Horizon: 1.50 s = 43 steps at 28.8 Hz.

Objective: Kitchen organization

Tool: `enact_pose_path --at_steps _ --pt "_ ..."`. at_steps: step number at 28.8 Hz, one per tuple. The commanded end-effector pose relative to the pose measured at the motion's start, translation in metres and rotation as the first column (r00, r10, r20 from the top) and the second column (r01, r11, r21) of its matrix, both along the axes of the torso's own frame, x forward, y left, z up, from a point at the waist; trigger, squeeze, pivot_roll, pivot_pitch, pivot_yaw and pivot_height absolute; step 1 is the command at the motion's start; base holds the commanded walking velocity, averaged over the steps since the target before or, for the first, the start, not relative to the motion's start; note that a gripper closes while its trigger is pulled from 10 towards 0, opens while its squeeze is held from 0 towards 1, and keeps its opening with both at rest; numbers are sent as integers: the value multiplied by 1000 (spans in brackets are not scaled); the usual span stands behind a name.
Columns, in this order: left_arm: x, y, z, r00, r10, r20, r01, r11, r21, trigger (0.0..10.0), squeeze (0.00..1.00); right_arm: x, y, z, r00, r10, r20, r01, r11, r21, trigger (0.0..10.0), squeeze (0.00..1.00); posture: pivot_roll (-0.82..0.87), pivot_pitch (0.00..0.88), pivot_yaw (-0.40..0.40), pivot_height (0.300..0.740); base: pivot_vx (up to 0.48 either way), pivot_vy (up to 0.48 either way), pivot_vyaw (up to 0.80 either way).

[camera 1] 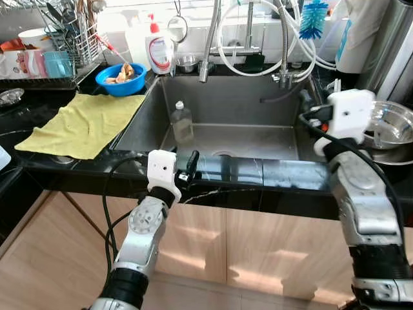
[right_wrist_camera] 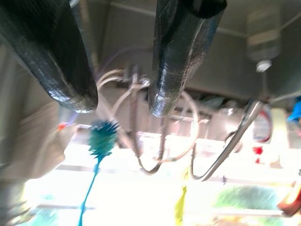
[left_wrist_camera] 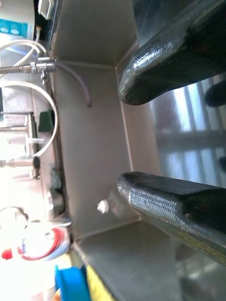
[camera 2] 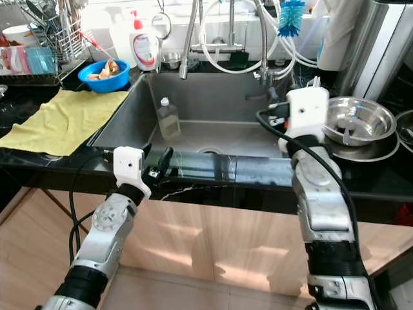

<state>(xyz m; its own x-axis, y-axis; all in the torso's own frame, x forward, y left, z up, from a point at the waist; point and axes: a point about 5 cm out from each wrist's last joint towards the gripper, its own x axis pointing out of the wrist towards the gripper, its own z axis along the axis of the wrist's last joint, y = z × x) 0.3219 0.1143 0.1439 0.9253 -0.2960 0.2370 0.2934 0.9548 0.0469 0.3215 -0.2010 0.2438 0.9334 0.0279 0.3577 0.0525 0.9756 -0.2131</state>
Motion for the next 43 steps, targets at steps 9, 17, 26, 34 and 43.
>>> enact_pose_path --at_steps 9,17,26,34,43 --pt "3 43 20 995 64 80 -72 993 93 10000 0 -39 -15 20 982 -146 121 141 989 49 10000 0 -170 0 96 740 0 0 0" --pt "0 48 12 996 69 56 -74 991 112 10000 0 -56 -35 -3 961 -277 18 274 956 105 10000 75 -173 0 98 740 0 0 0" --pt "1 31 10 999 26 39 -29 996 83 10000 0 -51 -47 -28 948 -302 -105 309 949 58 10000 0 -168 0 103 740 0 0 0" --pt "-2 25 9 999 27 32 -29 998 61 10000 0 -46 -48 -41 943 -287 -167 299 953 47 10000 0 -157 0 100 740 0 0 0" --pt "-3 21 9 999 21 24 -22 998 50 10000 0 -39 -49 -50 936 -265 -232 279 960 30 10000 0 -154 0 100 740 0 0 0"
